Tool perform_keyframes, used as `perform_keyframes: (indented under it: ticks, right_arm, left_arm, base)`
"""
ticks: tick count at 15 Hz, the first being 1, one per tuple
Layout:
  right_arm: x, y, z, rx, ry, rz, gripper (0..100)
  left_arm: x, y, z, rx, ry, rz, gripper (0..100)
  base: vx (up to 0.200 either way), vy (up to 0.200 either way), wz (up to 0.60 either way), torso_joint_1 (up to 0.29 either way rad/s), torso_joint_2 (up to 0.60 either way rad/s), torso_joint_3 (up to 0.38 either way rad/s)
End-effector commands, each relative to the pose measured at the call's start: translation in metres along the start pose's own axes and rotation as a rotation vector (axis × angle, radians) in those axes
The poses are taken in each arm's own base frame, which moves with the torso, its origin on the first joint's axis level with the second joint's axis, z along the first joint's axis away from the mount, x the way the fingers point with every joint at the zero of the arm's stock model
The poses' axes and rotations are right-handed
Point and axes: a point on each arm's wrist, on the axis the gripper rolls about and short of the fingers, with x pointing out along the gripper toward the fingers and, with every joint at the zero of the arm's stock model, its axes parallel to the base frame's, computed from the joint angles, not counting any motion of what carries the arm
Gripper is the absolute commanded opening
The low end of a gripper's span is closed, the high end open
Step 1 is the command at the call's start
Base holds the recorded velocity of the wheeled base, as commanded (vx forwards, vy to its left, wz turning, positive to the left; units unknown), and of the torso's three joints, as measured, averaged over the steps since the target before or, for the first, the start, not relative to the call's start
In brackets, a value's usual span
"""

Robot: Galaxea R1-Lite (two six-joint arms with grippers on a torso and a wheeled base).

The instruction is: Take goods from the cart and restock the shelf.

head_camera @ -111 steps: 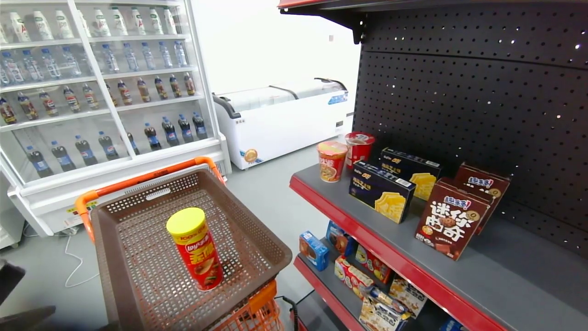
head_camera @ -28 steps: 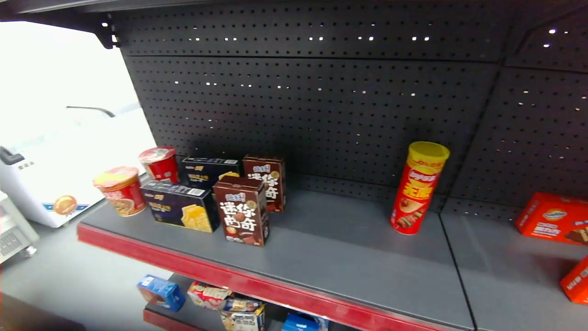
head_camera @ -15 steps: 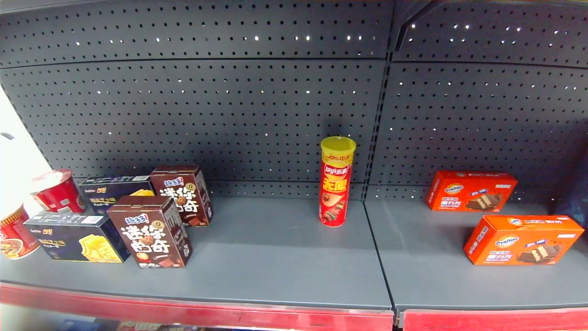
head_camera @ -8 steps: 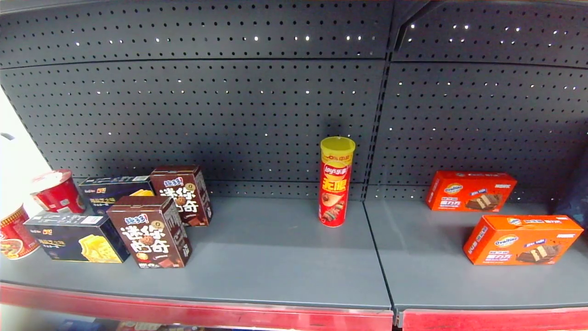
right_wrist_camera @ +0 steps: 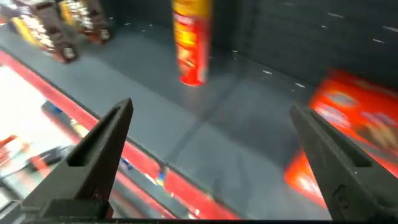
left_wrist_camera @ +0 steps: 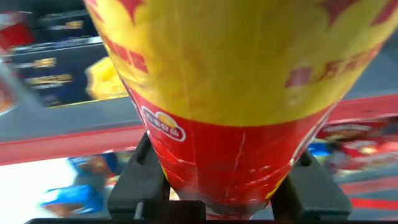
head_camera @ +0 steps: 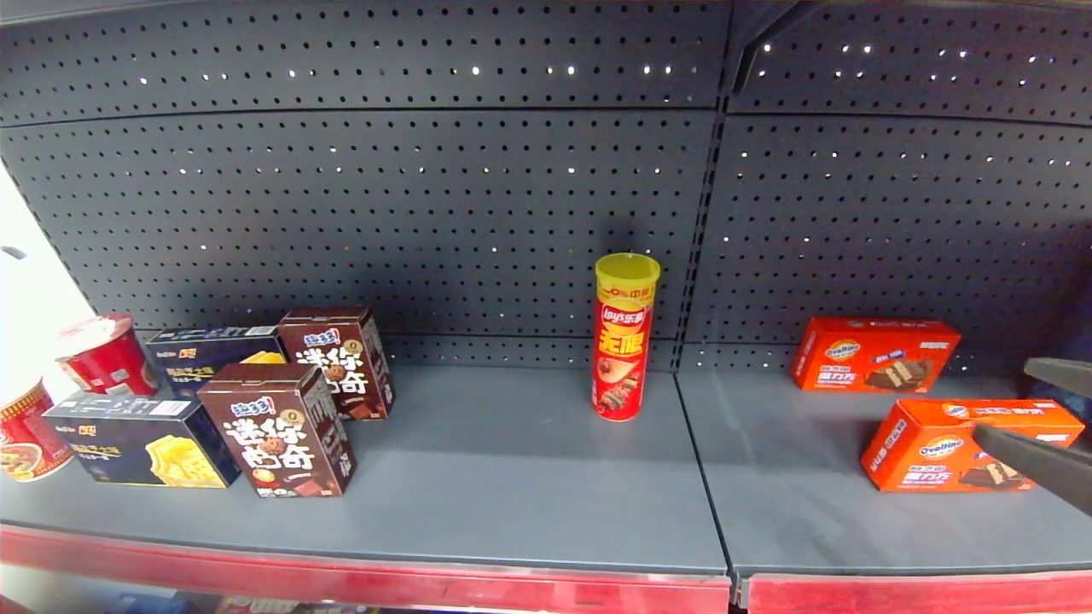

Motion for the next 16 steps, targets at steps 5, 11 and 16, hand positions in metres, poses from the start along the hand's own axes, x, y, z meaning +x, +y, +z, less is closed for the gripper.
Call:
perform_keyframes:
  ticks: [5, 11, 16]
  right_arm:
    - [0.174, -0.018, 0.007, -0.001, 0.056, 0.195, 100]
    - [0.245, -0.043, -0.019, -0.035, 0.045, 0.388, 100]
    - [0.27, -0.059, -0.027, -0.047, 0.033, 0.46, 100]
  left_arm:
    - [0.012, 0.0, 0.02, -0.022, 0.038, -0.078, 0]
    - [0.012, 0.0, 0.022, -0.023, 0.035, -0.101, 0]
    - [0.012, 0.0, 0.022, -0.035, 0.035, -0.099, 0]
  base:
    - [0.0, 0.0, 0.0, 0.0, 0.0, 0.0]
    - [0.0, 0.0, 0.0, 0.0, 0.0, 0.0]
    - [0.0, 0.0, 0.0, 0.0, 0.0, 0.0]
